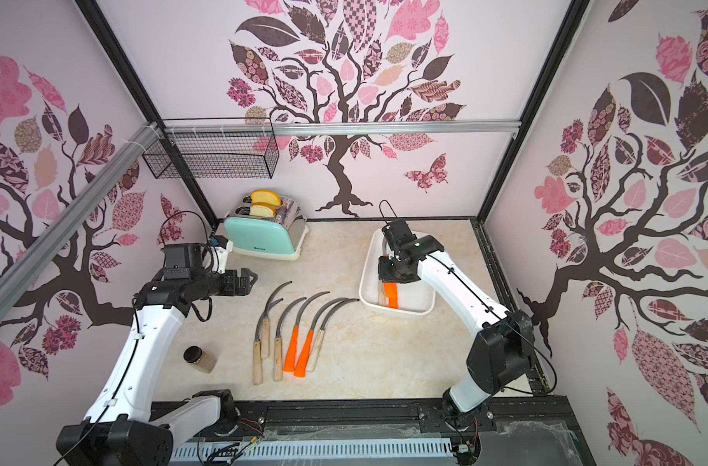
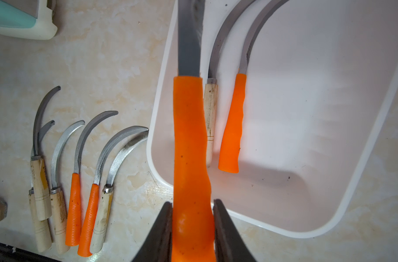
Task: Put small sickles into storage boxes
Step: Place the sickle in the storage box.
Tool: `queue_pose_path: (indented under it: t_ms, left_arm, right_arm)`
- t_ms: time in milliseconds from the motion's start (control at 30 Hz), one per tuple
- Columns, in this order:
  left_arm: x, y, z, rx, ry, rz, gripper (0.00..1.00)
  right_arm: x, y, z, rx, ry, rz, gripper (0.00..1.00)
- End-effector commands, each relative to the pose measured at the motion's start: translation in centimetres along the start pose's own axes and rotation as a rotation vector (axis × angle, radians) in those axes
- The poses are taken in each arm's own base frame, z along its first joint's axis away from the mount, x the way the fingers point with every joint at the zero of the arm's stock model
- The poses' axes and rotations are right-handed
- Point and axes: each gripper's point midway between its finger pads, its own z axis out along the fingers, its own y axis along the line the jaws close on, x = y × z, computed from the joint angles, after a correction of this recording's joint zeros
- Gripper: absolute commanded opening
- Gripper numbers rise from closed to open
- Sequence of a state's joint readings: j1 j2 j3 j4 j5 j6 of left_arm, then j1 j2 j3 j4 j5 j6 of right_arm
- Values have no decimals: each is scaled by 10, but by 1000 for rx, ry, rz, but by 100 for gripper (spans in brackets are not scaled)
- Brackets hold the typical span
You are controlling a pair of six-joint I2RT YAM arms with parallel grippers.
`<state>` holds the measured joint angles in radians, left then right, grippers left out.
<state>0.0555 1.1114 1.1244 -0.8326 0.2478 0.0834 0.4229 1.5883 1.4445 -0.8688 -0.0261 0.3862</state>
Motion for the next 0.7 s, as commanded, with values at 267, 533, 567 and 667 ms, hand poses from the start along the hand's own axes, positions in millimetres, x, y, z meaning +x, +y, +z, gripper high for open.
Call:
queue_pose_path:
  t_ms: [267,533,567,667]
  left_arm:
    - [-3,-6,-6,8,-5,37,98]
    - [-2,-8,-6,8,4,51,98]
    - [-2,-9,-5,9,6,50,98]
    - [-2,-10,-4,13,8,52,98]
  right_arm:
    - [-15,-21,51,-39,27,125,27]
    - [-7,-30,89,-30,101,169,27]
    - [-6,-32,91,-25,107,170,26]
    - [-5,-40,100,9,113,169,27]
